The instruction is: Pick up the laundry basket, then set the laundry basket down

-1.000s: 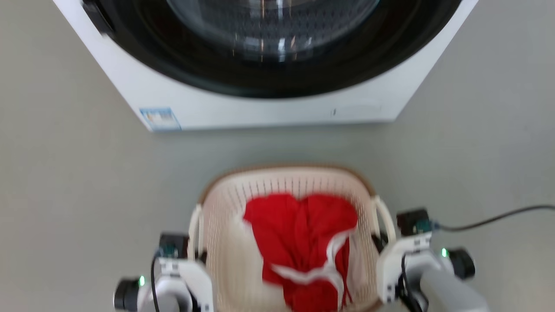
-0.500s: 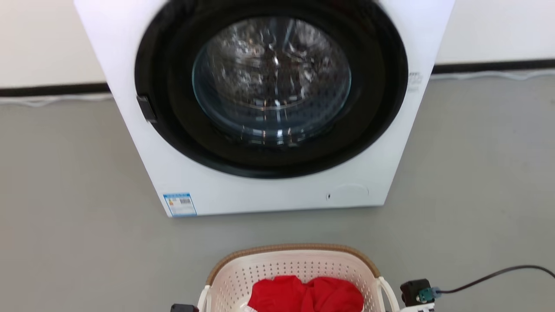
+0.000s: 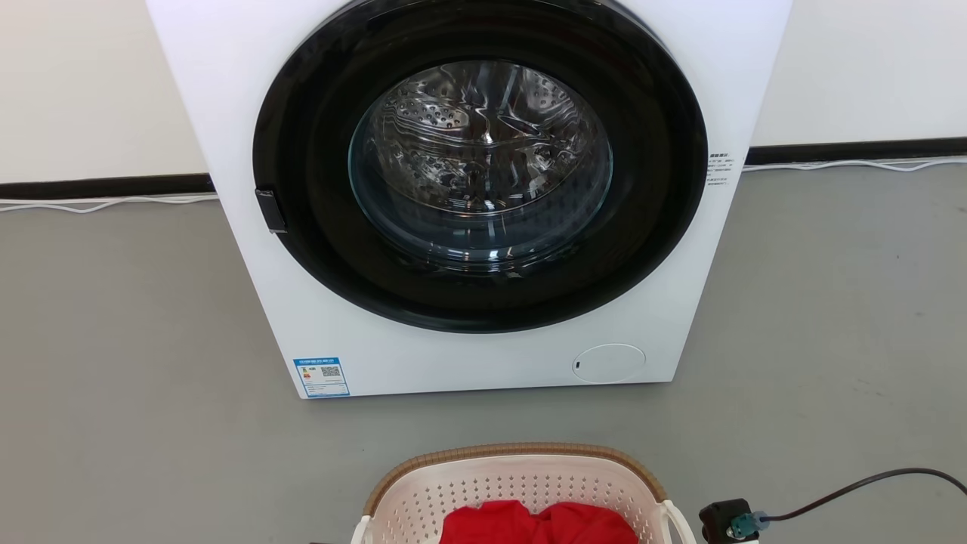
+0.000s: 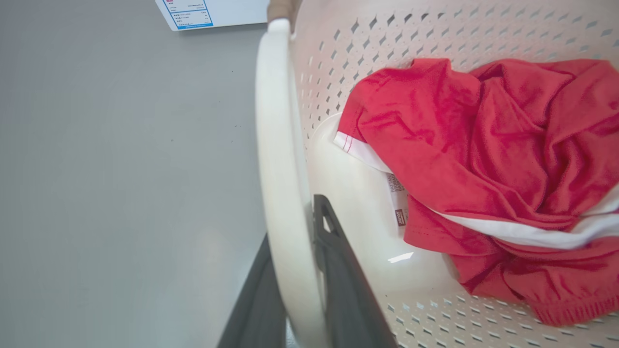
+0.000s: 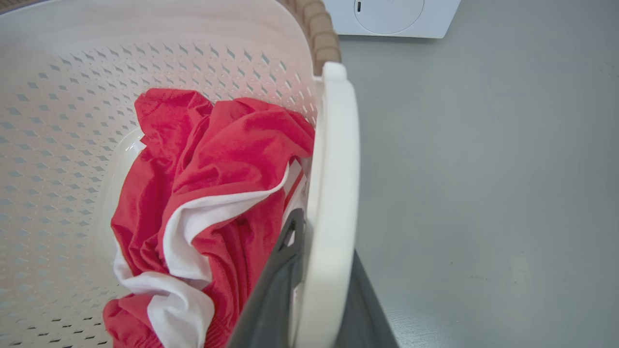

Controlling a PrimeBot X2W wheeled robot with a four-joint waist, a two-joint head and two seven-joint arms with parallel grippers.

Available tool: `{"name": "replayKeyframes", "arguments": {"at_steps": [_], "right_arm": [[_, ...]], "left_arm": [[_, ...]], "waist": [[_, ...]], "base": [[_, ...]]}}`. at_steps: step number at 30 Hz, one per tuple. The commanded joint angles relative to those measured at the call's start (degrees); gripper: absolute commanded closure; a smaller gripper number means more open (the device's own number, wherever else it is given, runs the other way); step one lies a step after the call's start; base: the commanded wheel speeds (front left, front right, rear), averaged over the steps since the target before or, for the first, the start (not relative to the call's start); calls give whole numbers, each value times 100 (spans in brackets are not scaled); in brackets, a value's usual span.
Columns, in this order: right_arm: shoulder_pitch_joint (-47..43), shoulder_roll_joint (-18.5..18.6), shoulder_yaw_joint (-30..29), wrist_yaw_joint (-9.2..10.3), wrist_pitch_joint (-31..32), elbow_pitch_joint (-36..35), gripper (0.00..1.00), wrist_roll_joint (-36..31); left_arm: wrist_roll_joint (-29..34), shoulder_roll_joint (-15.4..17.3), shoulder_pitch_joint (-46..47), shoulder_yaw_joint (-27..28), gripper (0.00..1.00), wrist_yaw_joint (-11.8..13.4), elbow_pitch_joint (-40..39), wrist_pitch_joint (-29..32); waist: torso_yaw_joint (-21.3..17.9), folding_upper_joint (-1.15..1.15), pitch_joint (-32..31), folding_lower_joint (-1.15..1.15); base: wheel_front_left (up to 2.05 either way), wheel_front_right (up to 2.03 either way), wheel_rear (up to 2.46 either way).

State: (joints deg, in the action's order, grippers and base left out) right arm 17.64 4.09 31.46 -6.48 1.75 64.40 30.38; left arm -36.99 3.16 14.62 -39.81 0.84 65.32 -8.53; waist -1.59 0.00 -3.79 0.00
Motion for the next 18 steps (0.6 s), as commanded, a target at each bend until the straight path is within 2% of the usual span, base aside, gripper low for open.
{"name": "replayKeyframes", "arguments": {"at_steps": [1,18], "right_arm": [[122,-122,157,-101,16,-116,100,-7],[263,-122,104,-101,-20,-58,100,-37]], "left_arm": [[-7,-28,169,60,100,-24,-169,-69],[-455,-28,344,-359,100,25,-24,-227]], "waist": [[-1,0,2,0],[-54,0,129,0]], "base": [[0,0,0],[0,0,0]]}}
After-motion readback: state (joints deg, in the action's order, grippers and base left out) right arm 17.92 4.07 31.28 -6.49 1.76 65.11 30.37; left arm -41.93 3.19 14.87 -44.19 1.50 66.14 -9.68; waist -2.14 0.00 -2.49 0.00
